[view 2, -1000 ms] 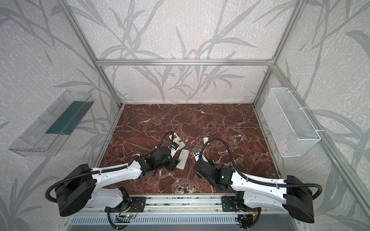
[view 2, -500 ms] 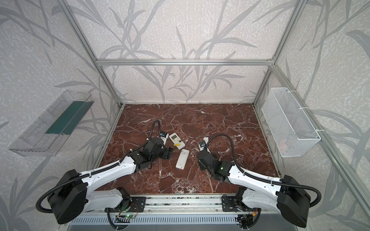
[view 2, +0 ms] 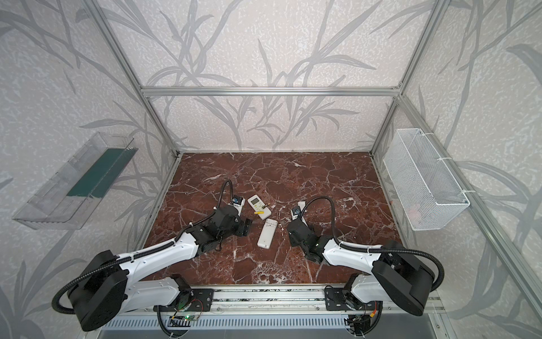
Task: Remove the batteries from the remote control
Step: 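Lower the screwdriver onto the table and open the right gripper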
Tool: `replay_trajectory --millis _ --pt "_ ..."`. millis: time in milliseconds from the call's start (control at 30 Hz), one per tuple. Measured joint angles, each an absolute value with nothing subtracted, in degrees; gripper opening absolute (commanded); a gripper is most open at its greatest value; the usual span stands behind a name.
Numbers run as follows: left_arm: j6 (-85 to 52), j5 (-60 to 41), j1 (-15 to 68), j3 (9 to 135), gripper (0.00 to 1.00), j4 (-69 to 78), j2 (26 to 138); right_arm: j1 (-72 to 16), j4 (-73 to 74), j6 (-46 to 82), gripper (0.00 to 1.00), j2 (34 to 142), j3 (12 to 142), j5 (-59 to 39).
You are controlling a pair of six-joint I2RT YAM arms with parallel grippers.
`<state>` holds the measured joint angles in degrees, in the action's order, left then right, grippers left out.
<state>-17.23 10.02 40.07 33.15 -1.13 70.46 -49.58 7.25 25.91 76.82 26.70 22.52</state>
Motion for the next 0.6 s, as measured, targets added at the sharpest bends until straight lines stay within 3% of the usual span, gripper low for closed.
replay_trajectory --millis 300,600 --pt "-18.65 10.92 39.24 33.15 0.84 -0.82 70.5 -49.58 9.91 28.93 0.28 82.81 26.17 20.45" --pt "-19.2 11.11 38.94 33.15 0.85 -0.84 70.48 -49.39 4.25 28.69 0.46 81.49 27.33 16.8"
